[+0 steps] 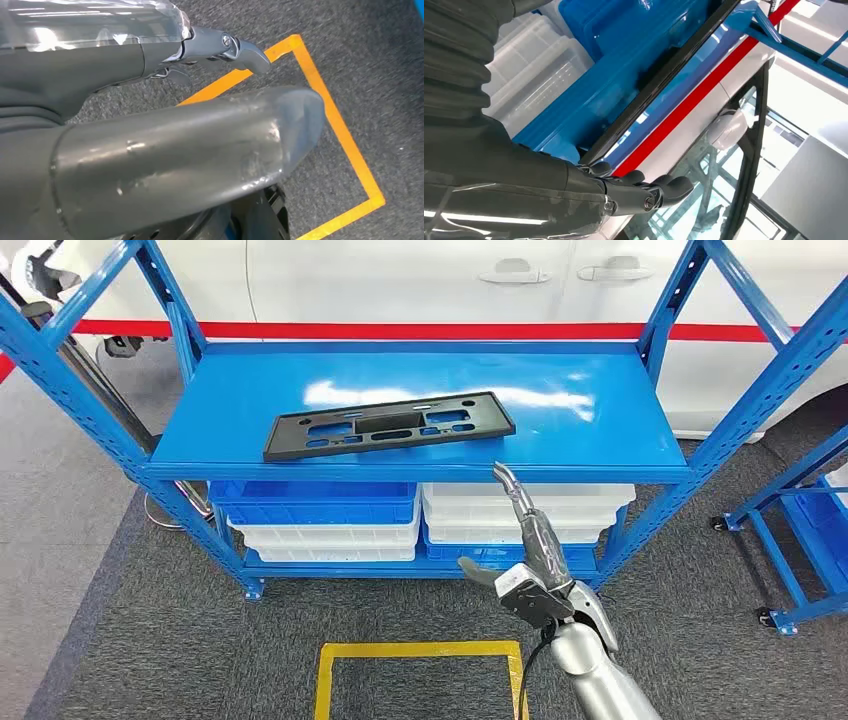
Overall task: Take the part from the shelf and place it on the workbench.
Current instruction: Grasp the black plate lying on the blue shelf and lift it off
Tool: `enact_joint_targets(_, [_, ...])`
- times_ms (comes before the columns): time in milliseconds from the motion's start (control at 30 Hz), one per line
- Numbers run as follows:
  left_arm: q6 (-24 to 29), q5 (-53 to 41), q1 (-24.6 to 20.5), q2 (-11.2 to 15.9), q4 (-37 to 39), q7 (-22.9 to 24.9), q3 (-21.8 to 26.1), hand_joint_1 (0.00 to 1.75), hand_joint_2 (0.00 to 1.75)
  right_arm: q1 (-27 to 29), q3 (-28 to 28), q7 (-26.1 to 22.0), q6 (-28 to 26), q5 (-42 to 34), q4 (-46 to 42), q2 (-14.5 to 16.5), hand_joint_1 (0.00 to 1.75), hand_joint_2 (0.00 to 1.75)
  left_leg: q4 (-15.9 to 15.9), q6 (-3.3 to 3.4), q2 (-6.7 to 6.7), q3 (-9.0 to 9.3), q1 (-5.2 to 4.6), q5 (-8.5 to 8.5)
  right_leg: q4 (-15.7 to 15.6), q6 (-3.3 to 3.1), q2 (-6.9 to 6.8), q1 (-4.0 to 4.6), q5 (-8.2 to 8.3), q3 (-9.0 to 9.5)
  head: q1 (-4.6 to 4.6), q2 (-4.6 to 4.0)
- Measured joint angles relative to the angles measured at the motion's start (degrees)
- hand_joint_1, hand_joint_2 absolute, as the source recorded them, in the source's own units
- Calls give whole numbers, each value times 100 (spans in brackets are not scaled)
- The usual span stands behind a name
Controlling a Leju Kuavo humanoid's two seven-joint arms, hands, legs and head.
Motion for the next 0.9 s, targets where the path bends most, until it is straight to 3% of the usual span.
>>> enact_joint_targets(267, [39, -34, -79, 124, 393, 84, 79, 0, 0, 9, 85, 31, 18, 42, -100, -15, 0, 175, 4, 3, 11, 8, -4, 2, -1, 1, 15, -2, 6, 4, 0, 0])
enact_joint_targets(533, [-110, -51, -277, 435, 583, 1149, 139, 0, 0, -290, 684, 441, -79, 367, -113, -25, 0, 175, 9, 2, 6, 5, -7, 4, -3, 1, 7, -13, 9, 4, -1, 0])
enact_joint_targets(667, [-90, -142, -346, 465, 600, 1412, 142, 0, 0, -373, 894, 637, -231, 288, -83, -27, 0, 0, 14, 4, 6, 1, -15, 3, -3, 5, 6, -25, 12, 4, -1, 0])
enact_joint_targets(800, [-38, -256, -372, 475, 605, 1613, 142, 0, 0, -466, 1057, 812, -325, 277, 23, -30, 0, 175, 32, 22, 6, -8, -36, -5, -5, 22, 3, -46, 17, 3, -1, 0])
enact_joint_targets(900, [23, -354, -391, 481, 607, 1765, 141, 0, 0, -555, 1178, 1014, -349, 437, 140, -39, 0, 175, 23, 72, 6, -17, -47, 3, -28, 61, 1, -54, 36, 7, -1, 0])
